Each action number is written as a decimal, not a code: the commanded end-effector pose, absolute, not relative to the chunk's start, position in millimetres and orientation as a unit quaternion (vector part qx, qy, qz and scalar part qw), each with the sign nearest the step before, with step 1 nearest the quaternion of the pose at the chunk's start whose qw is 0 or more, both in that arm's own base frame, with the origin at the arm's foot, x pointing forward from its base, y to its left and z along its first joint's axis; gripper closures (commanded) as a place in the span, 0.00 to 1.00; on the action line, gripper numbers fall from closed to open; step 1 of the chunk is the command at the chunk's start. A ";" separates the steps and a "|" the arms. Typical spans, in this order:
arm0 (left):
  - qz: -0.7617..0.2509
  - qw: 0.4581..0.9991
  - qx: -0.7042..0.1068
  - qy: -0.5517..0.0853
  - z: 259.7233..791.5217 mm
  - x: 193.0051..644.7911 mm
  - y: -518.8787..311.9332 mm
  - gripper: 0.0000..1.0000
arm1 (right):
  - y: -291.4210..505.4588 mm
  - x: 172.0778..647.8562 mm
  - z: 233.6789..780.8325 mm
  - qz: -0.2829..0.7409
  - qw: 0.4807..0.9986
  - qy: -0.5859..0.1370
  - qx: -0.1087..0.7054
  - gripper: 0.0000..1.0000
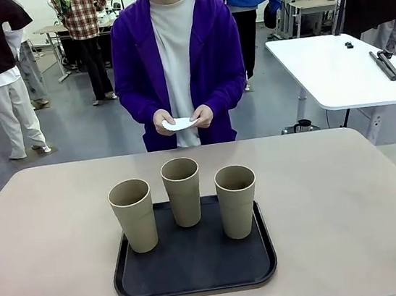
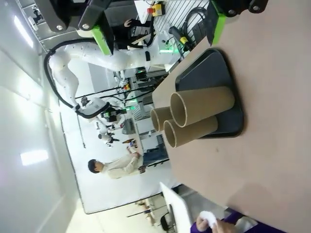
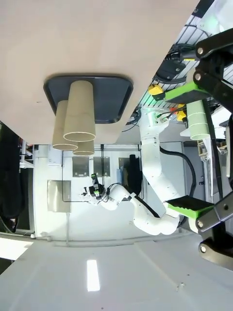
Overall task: Place coasters on the table and set cups on them.
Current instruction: Pick up one Reusable plastic cup and place it on a coaster set by the human.
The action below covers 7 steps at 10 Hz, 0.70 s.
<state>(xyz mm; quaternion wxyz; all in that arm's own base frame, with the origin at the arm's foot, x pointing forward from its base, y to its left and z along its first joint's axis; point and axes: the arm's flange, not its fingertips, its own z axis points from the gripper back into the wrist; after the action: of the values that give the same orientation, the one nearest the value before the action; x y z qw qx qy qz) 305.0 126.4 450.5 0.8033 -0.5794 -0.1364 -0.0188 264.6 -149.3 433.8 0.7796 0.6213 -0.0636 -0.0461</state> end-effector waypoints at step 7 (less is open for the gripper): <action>-0.019 0.793 -0.592 -0.145 448.8 303.6 130.5 0.00 | -153.1 262.7 433.2 -0.050 0.776 -0.068 0.625 0.00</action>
<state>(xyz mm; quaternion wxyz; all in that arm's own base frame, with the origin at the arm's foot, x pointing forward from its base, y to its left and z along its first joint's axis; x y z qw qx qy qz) 304.7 128.3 449.1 0.8006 -0.5831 -0.1371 -0.0157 263.3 -152.5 432.6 0.7796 0.6206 -0.0657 -0.0528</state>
